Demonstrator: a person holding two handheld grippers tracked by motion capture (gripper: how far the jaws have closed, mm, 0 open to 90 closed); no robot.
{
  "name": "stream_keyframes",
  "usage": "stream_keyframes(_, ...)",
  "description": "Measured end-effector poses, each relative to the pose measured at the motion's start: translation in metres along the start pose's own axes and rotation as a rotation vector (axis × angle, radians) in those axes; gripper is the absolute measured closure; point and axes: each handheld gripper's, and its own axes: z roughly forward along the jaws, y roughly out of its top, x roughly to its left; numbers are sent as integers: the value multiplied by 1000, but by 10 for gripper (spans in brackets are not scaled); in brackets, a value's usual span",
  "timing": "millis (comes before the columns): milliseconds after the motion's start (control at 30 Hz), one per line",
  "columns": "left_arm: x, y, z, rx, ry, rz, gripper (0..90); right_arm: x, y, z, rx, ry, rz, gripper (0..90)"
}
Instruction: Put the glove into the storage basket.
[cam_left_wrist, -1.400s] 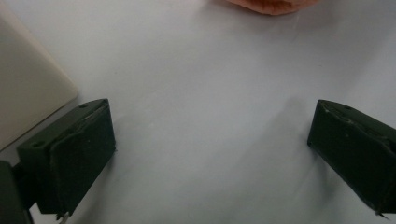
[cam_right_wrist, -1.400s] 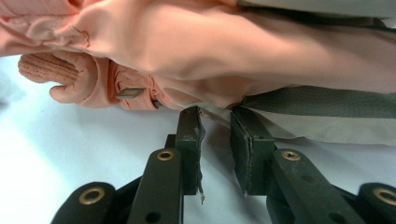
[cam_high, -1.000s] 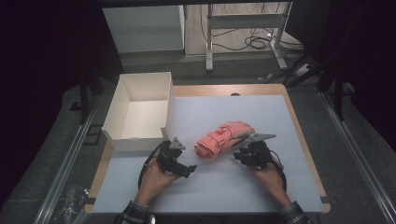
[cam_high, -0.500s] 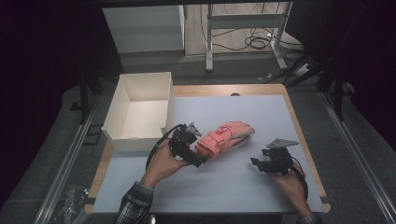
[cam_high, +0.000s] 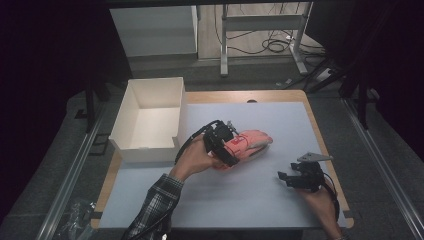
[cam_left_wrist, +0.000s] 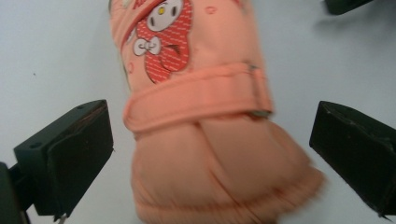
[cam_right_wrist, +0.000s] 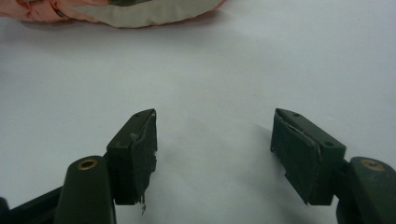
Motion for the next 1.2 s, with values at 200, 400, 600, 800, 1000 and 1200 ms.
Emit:
stream_keyframes(200,12,-6,22,50,-16,17,0,-1,-2,-2,-4,-3,-2,318)
stream_keyframes(400,27,-17,42,71,-74,18,0,-1,-3,-2,-11,-6,-1,317)
stream_keyframes(600,33,-19,51,71,-113,26,0,-1,-4,-2,-16,-6,1,317)
stream_keyframes(800,27,-19,57,121,-63,57,50,-1,-5,-2,-23,-7,-1,314)
stream_keyframes(1000,25,-20,51,115,-26,25,235,-1,-5,-1,-26,-7,-4,314)
stream_keyframes(1200,18,-17,46,127,-5,17,426,0,-5,-1,-26,-16,-10,311)
